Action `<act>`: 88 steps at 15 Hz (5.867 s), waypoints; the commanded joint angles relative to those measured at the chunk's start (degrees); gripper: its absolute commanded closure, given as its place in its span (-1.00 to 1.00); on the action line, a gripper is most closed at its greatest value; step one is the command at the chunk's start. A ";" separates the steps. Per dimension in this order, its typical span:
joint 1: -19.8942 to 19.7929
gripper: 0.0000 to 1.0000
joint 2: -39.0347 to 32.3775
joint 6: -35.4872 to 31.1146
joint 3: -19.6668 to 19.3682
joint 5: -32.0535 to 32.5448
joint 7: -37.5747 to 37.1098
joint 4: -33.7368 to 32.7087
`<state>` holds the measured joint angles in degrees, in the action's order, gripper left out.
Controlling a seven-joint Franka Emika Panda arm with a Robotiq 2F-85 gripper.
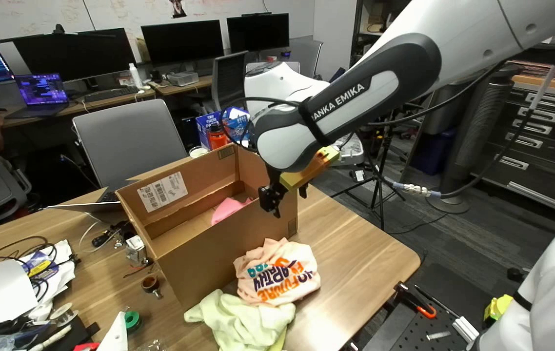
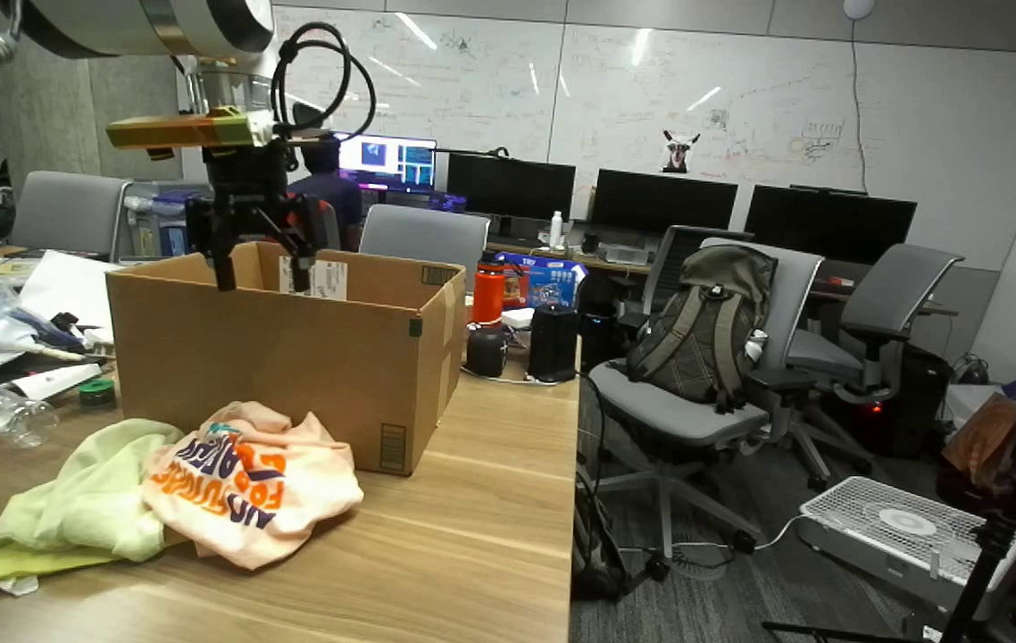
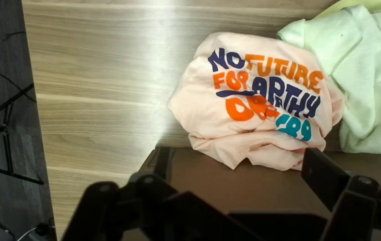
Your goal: Put the peach and pink shirt and the green towel in the box respectively
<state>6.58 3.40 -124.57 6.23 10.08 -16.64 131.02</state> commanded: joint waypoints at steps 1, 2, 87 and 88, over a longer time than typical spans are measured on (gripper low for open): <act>-0.30 -1.00 2.23 -3.85 0.06 -1.57 1.54 4.03; -0.25 -1.00 2.07 -4.19 0.11 -1.65 1.67 4.50; -2.77 0.92 -32.26 -18.02 -0.04 -6.47 20.01 -4.84; -2.50 1.00 -31.50 -18.29 -0.27 -6.12 19.62 -4.43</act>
<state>3.66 -30.96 -142.09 6.21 4.71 2.41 125.33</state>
